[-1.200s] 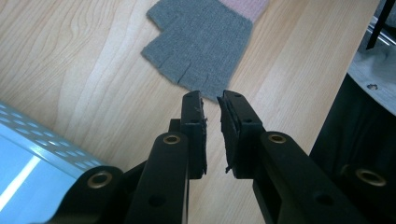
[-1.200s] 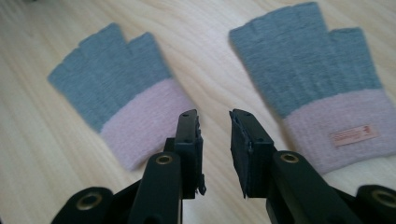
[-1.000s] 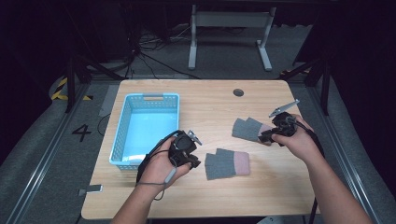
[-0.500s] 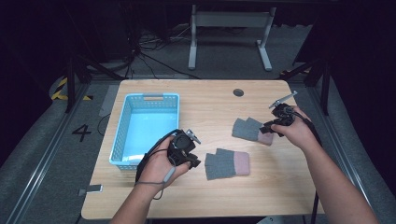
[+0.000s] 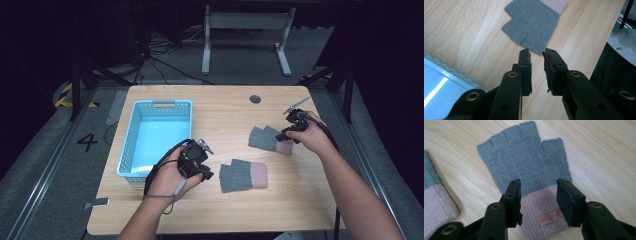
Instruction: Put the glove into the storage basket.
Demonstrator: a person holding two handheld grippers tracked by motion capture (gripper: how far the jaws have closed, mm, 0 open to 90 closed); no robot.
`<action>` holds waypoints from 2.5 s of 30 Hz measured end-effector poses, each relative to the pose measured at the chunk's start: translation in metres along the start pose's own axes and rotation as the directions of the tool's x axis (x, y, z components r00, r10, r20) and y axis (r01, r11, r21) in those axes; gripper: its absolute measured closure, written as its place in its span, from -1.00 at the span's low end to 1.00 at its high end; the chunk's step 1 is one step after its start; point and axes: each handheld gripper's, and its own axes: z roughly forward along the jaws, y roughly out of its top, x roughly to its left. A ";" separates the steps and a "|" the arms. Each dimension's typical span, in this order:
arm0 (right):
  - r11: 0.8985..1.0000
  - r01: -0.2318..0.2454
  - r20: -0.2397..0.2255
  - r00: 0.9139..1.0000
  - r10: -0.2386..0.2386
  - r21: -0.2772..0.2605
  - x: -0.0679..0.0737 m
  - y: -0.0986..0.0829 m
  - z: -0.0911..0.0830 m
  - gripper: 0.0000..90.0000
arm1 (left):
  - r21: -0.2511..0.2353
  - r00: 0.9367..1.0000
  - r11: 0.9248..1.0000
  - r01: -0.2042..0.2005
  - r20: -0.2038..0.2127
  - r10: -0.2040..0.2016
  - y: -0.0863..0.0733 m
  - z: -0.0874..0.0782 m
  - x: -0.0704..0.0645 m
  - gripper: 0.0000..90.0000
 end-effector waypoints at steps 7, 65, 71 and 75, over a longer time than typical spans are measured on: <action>1.000 -0.012 0.035 0.999 0.012 0.003 -0.001 0.002 0.013 0.08 | -0.004 1.000 1.000 -0.002 0.006 0.002 0.000 0.000 0.000 0.67; 0.997 -0.046 0.046 0.998 0.043 0.069 0.004 0.014 0.039 0.72 | 0.053 0.999 0.999 -0.005 0.039 0.003 -0.001 0.004 0.000 0.61; 0.997 -0.057 0.040 0.998 0.055 0.057 0.002 0.012 0.038 0.75 | 0.045 0.999 0.999 0.002 0.042 -0.004 -0.002 0.003 0.001 0.61; 0.998 -0.046 0.038 0.998 0.044 0.053 0.002 0.013 0.036 0.76 | 0.052 0.999 0.999 0.002 0.045 -0.004 -0.002 0.004 0.003 0.61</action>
